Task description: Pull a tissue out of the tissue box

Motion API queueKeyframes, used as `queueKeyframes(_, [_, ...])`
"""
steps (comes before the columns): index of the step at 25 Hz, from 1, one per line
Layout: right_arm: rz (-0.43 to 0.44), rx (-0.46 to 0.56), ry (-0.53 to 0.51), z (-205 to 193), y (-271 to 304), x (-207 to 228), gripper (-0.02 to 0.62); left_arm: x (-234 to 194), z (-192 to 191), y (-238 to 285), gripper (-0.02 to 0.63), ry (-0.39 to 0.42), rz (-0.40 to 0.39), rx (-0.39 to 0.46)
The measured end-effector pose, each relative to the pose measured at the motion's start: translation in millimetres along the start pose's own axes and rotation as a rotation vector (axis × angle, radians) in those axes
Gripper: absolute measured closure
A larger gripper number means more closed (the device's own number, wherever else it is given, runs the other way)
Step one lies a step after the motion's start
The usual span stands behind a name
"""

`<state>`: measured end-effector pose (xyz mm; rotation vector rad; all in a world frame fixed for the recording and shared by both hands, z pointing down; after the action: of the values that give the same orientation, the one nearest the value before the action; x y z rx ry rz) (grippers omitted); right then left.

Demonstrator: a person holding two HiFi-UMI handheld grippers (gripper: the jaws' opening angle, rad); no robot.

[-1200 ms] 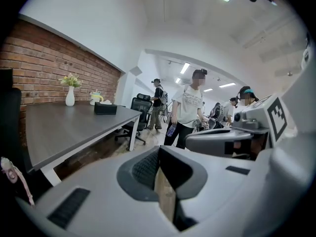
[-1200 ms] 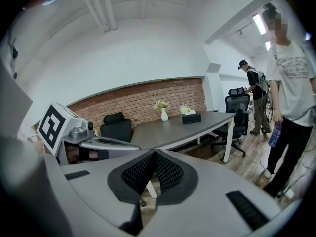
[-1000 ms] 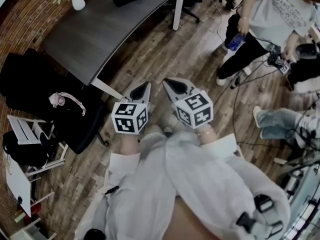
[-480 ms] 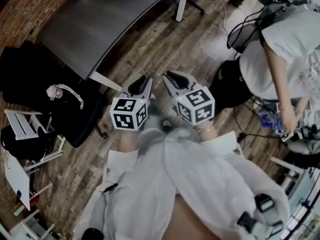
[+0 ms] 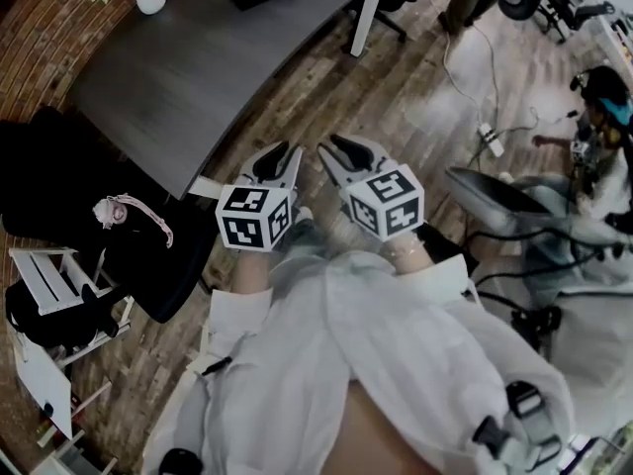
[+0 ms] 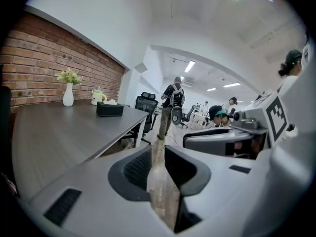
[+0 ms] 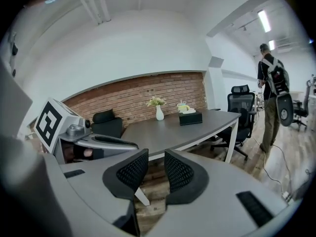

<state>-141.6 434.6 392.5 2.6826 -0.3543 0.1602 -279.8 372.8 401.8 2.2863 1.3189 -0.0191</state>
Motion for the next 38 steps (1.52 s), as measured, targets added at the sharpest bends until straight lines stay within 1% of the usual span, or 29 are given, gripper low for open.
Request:
queueKeyframes(6, [-0.037, 0.038, 0.016, 32, 46, 10, 0.514, -50, 33, 20, 0.541, 0.018, -0.021, 0.020])
queueKeyframes(10, [-0.062, 0.037, 0.025, 36, 69, 15, 0.514, -75, 42, 29, 0.541, 0.025, -0.039, 0.025])
queueKeyframes(16, [-0.090, 0.010, 0.042, 38, 81, 21, 0.514, -92, 46, 40, 0.541, 0.009, -0.076, 0.009])
queueKeyframes(22, [-0.075, -0.014, 0.046, 40, 101, 28, 0.514, -102, 45, 50, 0.541, -0.016, -0.102, 0.004])
queueKeyframes(29, [-0.056, -0.032, 0.039, 53, 125, 51, 0.514, -119, 56, 70, 0.541, -0.045, -0.068, 0.003])
queueKeyframes(34, [-0.035, -0.029, 0.043, 75, 150, 84, 0.514, -131, 76, 102, 0.541, -0.050, -0.047, -0.001])
queueKeyframes(38, [-0.007, -0.038, 0.050, 86, 170, 117, 0.514, -142, 98, 134, 0.541, -0.026, -0.030, 0.004])
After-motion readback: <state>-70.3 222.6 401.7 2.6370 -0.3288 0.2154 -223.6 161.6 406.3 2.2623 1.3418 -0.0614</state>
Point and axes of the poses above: the fingertips, and each gripper's own axes: y forward along the fingers, x to its right, z out of its top, the point moved 8 cm from there along -y, backward along the fingers, and after that the axes turned 1 degree about x, right-handed, at the moved point
